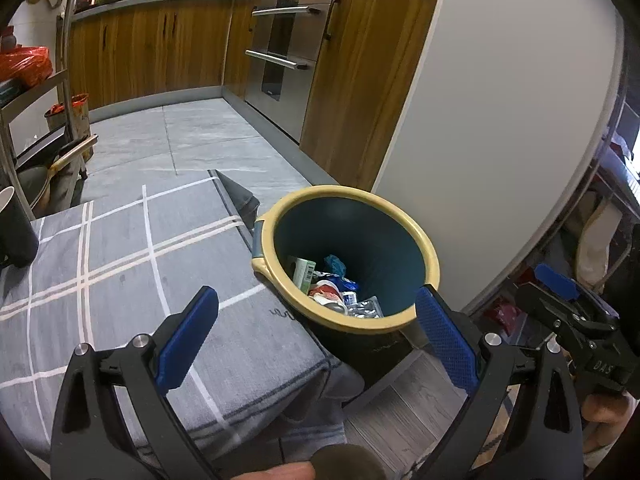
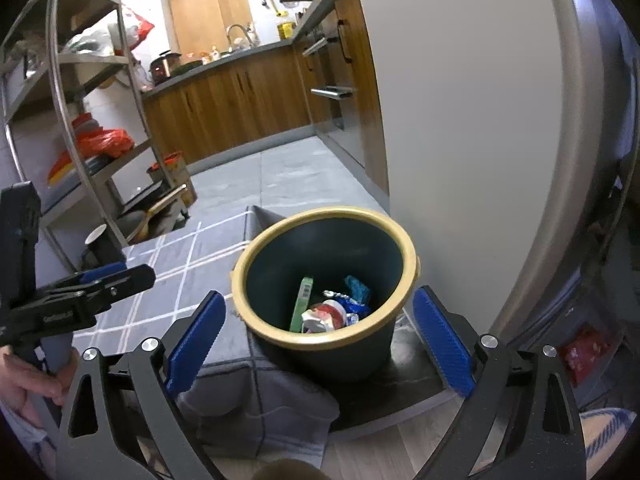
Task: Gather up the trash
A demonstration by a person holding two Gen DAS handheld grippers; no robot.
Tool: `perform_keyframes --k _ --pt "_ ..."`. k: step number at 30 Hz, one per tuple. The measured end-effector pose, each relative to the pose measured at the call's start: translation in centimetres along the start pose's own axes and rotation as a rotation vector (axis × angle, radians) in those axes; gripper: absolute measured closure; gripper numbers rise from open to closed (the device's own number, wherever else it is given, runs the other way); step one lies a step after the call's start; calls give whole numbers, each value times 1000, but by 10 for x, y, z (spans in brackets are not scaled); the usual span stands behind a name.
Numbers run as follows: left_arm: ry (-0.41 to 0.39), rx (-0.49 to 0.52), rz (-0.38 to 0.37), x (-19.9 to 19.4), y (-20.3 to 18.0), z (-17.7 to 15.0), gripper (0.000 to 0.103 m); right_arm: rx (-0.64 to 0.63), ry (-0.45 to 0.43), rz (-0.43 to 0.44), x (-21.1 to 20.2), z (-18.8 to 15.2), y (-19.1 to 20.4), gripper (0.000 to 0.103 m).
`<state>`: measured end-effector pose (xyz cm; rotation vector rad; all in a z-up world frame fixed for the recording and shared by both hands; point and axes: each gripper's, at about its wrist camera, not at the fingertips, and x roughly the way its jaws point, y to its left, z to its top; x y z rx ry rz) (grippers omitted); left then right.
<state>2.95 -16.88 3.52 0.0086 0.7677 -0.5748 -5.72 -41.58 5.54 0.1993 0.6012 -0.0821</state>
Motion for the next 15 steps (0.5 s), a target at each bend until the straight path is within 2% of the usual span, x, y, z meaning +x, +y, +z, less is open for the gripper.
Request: perform_keyframes --k 6,15 --pt "-28 34 5 -5 -7 -3 6 -13 -17 -15 -3 0 4 8" --pt "-27 36 4 -5 -7 -3 6 -6 -15 -18 -3 -1 4 8"
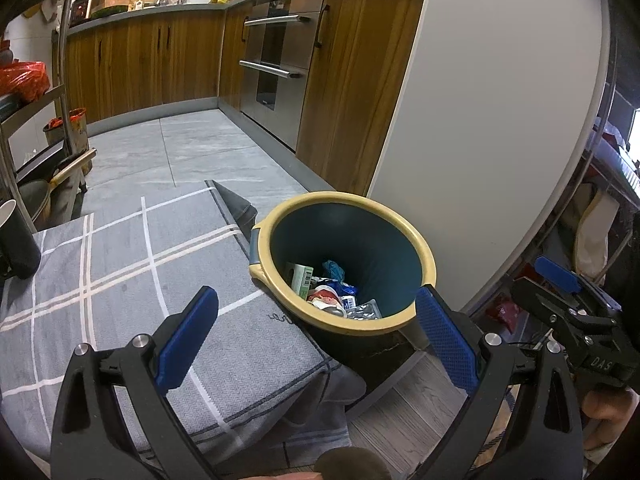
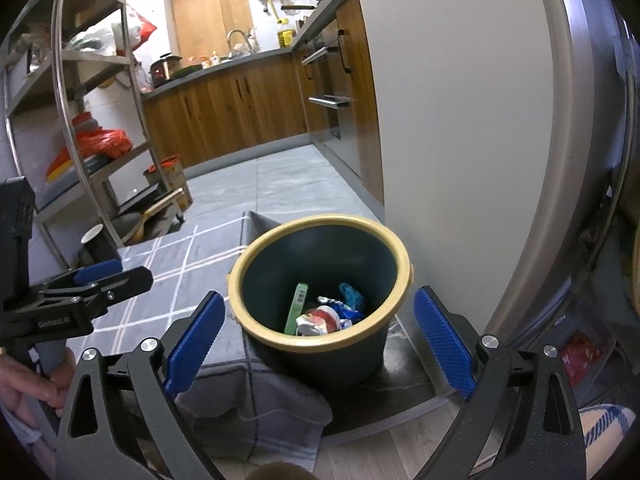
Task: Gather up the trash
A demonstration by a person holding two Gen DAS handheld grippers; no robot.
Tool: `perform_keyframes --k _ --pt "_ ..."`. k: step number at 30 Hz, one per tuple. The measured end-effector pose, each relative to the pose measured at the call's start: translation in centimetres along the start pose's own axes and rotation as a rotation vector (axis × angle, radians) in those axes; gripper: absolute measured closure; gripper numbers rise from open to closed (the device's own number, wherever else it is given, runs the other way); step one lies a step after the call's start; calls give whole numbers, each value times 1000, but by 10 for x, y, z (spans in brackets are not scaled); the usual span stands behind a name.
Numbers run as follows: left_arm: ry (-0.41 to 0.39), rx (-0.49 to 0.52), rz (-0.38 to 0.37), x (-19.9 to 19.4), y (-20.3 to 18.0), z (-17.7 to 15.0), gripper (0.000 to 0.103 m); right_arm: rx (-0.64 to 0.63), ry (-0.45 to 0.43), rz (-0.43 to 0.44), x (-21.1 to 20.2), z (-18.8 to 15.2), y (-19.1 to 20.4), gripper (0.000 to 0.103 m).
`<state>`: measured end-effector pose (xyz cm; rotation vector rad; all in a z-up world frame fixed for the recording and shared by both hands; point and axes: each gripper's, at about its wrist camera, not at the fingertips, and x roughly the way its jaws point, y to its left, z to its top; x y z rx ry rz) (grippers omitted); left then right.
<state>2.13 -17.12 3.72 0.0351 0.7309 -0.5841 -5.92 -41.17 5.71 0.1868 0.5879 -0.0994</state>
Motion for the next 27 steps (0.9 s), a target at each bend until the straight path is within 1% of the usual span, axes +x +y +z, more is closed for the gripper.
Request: perform_keyframes --k 27 --pt "6 -2 -2 2 2 0 6 -2 0 0 0 -1 -1 8"
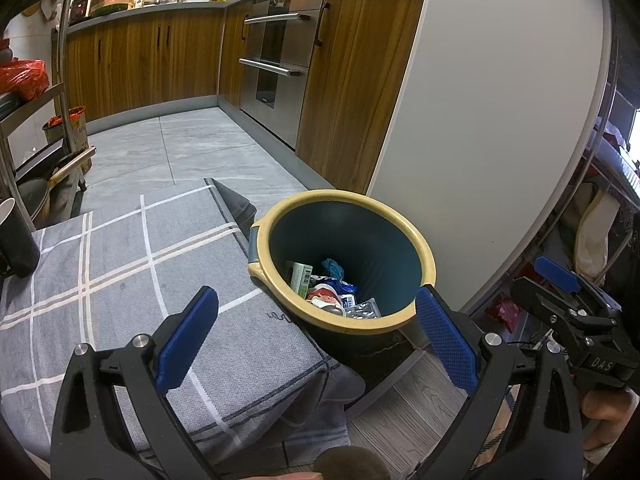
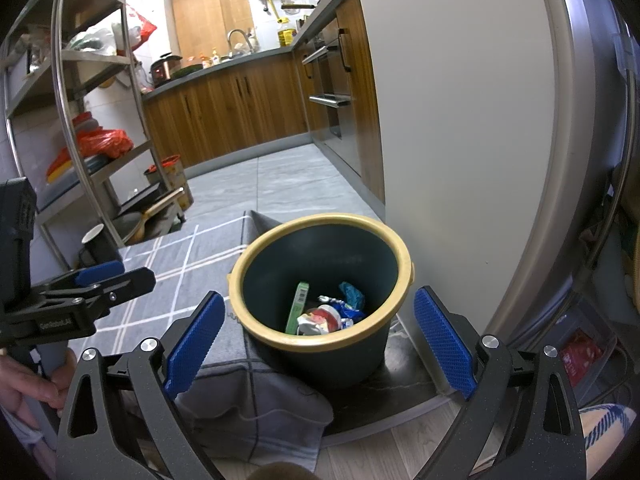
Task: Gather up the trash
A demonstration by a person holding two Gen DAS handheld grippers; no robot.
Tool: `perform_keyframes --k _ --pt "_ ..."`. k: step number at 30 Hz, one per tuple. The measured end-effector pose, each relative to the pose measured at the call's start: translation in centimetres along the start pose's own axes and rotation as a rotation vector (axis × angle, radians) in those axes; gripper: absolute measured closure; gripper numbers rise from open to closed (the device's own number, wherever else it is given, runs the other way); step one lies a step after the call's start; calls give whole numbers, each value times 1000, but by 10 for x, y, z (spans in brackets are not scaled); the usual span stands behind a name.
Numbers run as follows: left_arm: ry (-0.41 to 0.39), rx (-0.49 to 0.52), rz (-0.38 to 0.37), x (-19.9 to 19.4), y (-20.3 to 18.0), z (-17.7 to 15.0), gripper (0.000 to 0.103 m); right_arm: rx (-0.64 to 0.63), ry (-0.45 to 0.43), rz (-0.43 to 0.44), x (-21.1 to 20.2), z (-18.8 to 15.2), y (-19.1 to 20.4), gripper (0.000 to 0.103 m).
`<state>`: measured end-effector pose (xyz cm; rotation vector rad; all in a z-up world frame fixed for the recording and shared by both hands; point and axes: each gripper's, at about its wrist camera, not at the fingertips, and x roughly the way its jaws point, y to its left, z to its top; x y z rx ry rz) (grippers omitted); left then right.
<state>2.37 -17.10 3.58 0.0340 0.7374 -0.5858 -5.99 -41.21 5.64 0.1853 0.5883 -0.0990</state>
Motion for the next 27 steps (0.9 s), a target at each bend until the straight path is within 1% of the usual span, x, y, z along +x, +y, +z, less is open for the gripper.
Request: perform_keyframes --k 14,23,27 --pt "1 1 -1 0 -2 0 6 2 0 0 0 0 0 8" --pt "-15 3 -29 -3 -4 -2 6 2 1 1 0 0 0 8" --pt "-11 10 -33 -3 -6 -2 6 1 0 1 0 0 0 8"
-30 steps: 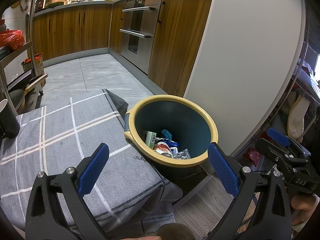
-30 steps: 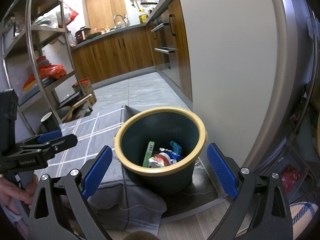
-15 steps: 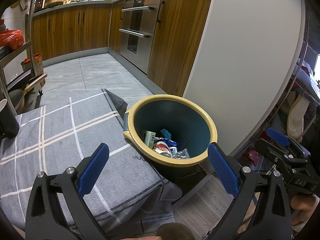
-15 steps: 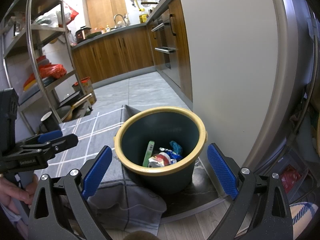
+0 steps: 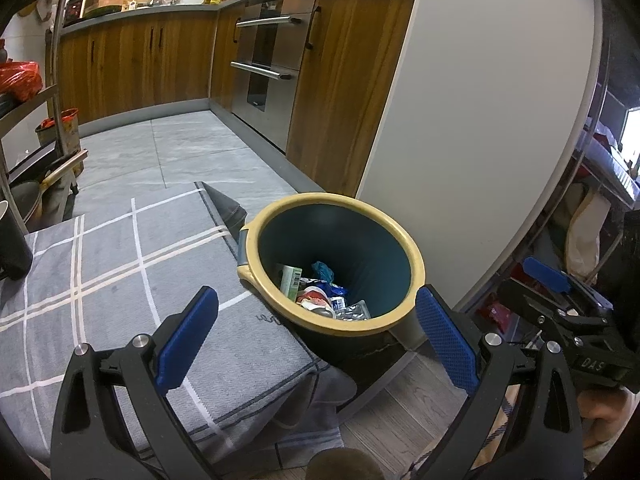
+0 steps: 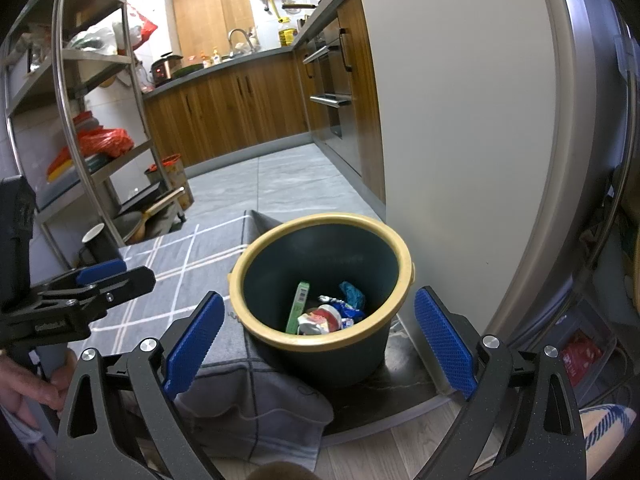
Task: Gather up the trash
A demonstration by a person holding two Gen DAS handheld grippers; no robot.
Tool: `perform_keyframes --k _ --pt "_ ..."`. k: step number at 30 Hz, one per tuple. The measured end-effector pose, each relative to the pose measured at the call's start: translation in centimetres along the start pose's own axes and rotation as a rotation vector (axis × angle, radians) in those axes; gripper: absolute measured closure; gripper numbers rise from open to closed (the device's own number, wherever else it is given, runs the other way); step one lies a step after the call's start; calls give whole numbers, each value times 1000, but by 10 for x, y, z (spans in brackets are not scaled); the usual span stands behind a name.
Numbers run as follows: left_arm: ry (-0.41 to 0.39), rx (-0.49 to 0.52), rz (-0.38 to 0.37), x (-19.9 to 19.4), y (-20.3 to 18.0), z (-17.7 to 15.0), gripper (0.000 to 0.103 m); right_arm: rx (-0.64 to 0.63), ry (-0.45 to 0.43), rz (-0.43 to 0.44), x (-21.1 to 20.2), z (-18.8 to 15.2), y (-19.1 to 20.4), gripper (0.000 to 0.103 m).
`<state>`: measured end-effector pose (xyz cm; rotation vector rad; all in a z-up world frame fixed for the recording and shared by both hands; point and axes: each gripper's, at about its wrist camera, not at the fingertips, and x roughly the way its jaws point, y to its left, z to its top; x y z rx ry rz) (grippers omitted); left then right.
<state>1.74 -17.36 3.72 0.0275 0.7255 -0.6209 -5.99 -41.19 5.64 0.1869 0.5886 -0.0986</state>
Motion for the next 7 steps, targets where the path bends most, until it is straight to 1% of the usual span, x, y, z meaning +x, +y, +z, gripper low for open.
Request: perform_keyframes --k 7 --pt "15 -2 7 2 2 1 6 1 0 -1 0 0 0 8"
